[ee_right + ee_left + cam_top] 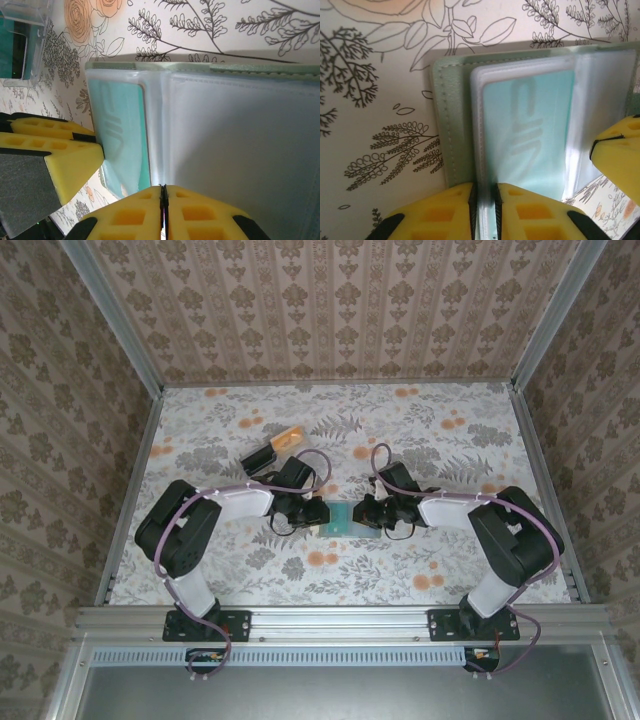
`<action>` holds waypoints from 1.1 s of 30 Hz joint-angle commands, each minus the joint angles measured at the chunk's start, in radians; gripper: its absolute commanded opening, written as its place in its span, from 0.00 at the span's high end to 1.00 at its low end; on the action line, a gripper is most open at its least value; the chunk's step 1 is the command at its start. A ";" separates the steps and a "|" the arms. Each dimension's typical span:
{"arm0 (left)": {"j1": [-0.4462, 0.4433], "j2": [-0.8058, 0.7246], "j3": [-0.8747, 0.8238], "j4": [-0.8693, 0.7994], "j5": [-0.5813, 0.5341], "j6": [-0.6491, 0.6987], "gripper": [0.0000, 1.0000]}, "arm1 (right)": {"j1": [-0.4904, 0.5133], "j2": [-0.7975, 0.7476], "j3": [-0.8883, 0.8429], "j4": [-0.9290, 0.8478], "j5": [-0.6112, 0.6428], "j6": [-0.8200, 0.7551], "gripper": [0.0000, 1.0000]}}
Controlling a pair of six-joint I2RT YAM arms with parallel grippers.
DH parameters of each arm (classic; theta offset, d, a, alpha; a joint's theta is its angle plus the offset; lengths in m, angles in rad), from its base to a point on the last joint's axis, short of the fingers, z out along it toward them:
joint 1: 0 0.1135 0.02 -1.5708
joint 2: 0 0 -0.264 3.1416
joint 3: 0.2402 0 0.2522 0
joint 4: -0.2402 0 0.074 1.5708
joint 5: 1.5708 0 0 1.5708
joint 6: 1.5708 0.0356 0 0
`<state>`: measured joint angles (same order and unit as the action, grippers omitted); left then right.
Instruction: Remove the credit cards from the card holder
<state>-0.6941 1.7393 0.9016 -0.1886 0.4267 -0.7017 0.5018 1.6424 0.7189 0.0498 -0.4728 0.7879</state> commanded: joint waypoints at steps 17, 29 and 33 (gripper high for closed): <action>0.003 0.001 0.048 -0.048 -0.004 0.022 0.80 | 0.027 0.060 0.078 -0.029 -0.013 -0.030 0.82; 0.004 0.036 0.007 0.000 0.013 -0.001 0.88 | 0.033 0.099 0.079 -0.026 -0.016 -0.038 0.80; 0.002 0.035 0.002 0.004 0.015 -0.004 0.88 | 0.037 0.100 0.080 -0.015 -0.027 -0.035 0.83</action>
<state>-0.6922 1.7550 0.9245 -0.1852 0.4343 -0.6991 0.5278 1.7229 0.7830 0.0460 -0.4793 0.7624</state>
